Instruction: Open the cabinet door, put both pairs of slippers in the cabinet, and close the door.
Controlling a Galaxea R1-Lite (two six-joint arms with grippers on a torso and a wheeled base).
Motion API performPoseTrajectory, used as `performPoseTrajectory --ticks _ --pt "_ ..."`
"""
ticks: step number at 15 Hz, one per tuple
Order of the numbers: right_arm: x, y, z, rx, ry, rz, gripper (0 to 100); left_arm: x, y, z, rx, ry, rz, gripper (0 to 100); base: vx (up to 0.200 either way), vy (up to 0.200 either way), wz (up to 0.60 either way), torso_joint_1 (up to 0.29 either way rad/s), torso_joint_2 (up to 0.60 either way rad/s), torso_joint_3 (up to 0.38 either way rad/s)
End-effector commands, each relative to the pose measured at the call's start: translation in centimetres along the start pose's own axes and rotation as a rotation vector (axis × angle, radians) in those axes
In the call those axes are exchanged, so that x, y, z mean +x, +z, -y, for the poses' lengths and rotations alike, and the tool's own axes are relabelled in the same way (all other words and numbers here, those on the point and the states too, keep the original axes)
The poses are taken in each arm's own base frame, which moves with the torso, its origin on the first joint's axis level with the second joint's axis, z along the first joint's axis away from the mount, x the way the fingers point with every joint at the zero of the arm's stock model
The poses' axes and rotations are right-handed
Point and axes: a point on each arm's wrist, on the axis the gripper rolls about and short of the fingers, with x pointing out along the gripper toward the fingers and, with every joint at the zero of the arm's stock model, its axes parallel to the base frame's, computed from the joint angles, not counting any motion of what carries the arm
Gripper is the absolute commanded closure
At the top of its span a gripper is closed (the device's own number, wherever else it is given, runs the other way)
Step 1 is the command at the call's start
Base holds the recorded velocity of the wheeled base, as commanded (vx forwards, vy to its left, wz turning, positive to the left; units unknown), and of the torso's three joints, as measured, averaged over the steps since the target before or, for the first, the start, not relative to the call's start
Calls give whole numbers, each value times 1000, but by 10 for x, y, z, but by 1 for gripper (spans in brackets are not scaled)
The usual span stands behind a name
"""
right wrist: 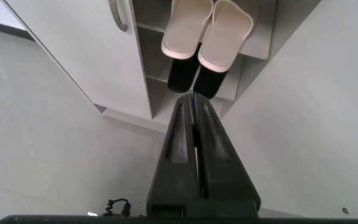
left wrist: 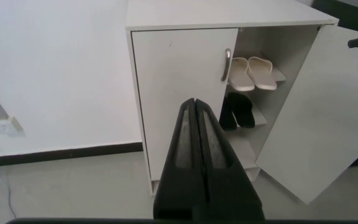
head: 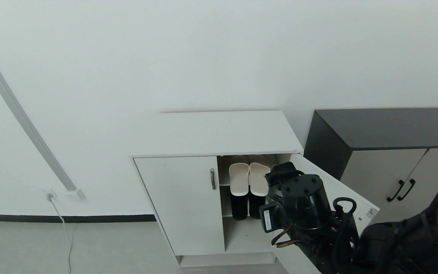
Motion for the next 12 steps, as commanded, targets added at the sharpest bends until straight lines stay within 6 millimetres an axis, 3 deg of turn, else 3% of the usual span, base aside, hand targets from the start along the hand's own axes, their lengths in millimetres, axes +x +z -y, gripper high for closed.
performPoseTrajectory --ticks 1,8,12 --pt "-1 0 0 0 1 0 100 0 0 0 0 -1 0 100 0 0 0 0 0 0" --pt "-1 1 0 -1 -1 8 100 0 0 0 -1 -1 0 100 0 0 -600 4 0 2" --pt "1 0 2 -15 -1 41 100 0 0 0 -3 -1 1 100 0 0 0 0 0 0"
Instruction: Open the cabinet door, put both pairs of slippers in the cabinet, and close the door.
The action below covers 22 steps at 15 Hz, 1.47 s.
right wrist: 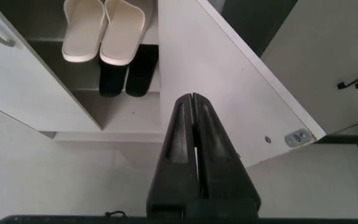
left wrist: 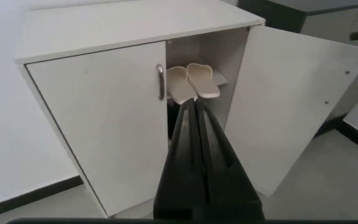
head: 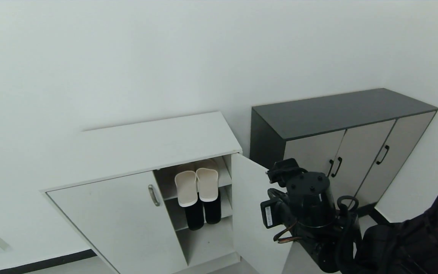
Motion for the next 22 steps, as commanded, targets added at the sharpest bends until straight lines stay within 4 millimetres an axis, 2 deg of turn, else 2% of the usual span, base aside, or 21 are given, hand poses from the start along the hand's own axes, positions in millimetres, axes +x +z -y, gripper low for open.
performPoseTrajectory --ticks 1,4,11,14,15,19,22 --pt "0 -4 0 -8 0 -4 100 0 0 0 -1 -1 0 100 0 0 0 0 0 0" --pt "1 -4 1 -6 -2 -4 100 0 0 0 -1 -1 0 100 0 0 0 0 0 0" --pt "5 -5 2 -4 -10 -3 100 0 0 0 -2 -1 0 100 -200 0 0 6 1 1" --pt "13 -1 10 -9 -40 15 100 0 0 0 -1 1 0 100 0 0 0 0 0 0" --pt "17 4 14 -7 -56 32 100 0 0 0 -1 1 0 100 0 0 0 0 0 0" --pt "47 61 68 15 -157 82 100 0 0 0 1 1 0 100 0 0 0 0 0 0" --pt "62 91 93 37 -149 82 100 0 0 0 1 1 0 100 0 0 0 0 0 0"
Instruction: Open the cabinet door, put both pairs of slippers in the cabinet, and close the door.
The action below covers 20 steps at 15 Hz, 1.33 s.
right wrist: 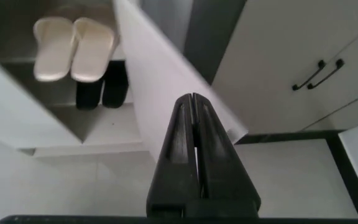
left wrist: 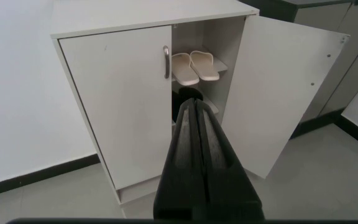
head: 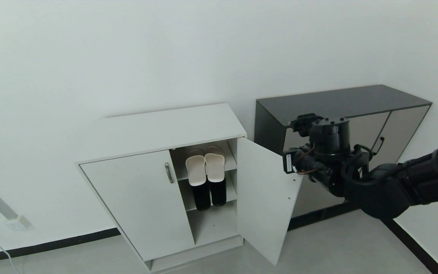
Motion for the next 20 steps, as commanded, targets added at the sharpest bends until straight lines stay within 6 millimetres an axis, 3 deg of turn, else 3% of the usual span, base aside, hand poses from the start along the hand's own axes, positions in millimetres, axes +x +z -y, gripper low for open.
performPoseTrajectory --ticks 1,3,7,12,20 --pt "14 27 18 31 -15 26 100 0 0 0 0 -1 0 100 0 0 0 0 0 0" --pt "24 29 25 40 2 11 100 0 0 0 0 1 0 100 0 0 0 0 0 0" --pt "67 14 47 65 4 -19 100 0 0 0 0 -1 0 100 0 0 0 0 0 0" --pt "101 -16 63 128 6 -89 100 0 0 0 0 -1 0 100 0 0 0 0 0 0" --pt "101 -33 59 142 11 -169 100 0 0 0 0 -1 0 100 0 0 0 0 0 0"
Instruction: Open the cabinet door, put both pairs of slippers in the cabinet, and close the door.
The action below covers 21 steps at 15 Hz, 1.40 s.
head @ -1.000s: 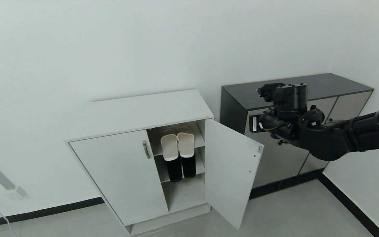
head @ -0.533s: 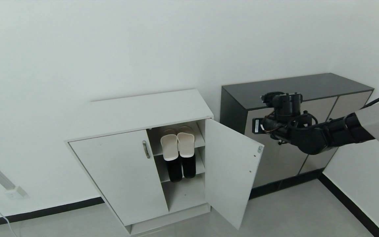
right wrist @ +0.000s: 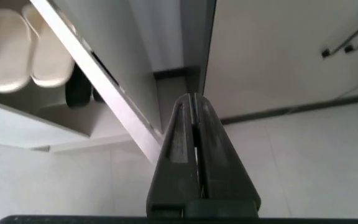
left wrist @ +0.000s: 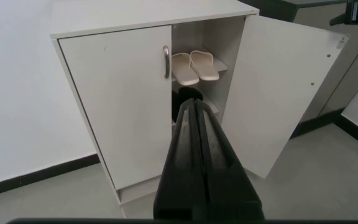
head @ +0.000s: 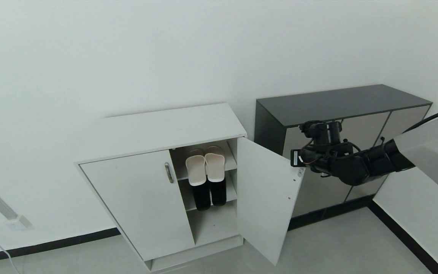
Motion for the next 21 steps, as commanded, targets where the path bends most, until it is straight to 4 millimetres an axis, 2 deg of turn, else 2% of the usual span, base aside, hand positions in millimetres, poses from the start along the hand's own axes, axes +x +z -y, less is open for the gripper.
performPoseTrajectory --ticks 1,9,15,18,19,20,21 --pt "-1 -2 -4 -5 4 -8 100 0 0 0 0 1 0 100 0 0 0 0 0 0" --pt "-21 -12 -25 -38 52 -42 100 0 0 0 0 -1 0 100 0 0 0 0 0 0" --pt "-52 -29 -82 -102 185 -67 100 0 0 0 0 1 0 100 0 0 0 0 0 0" --pt "-71 -20 -93 -107 227 -36 100 0 0 0 0 1 0 100 0 0 0 0 0 0" --pt "-88 -19 -99 -130 255 -34 100 0 0 0 -2 -1 0 100 0 0 0 0 0 0" --pt "-95 -21 -103 -143 270 -35 100 0 0 0 -2 -1 0 100 0 0 0 0 0 0" --pt "-115 -22 -112 -164 310 -31 100 0 0 0 -2 -1 0 100 0 0 0 0 0 0"
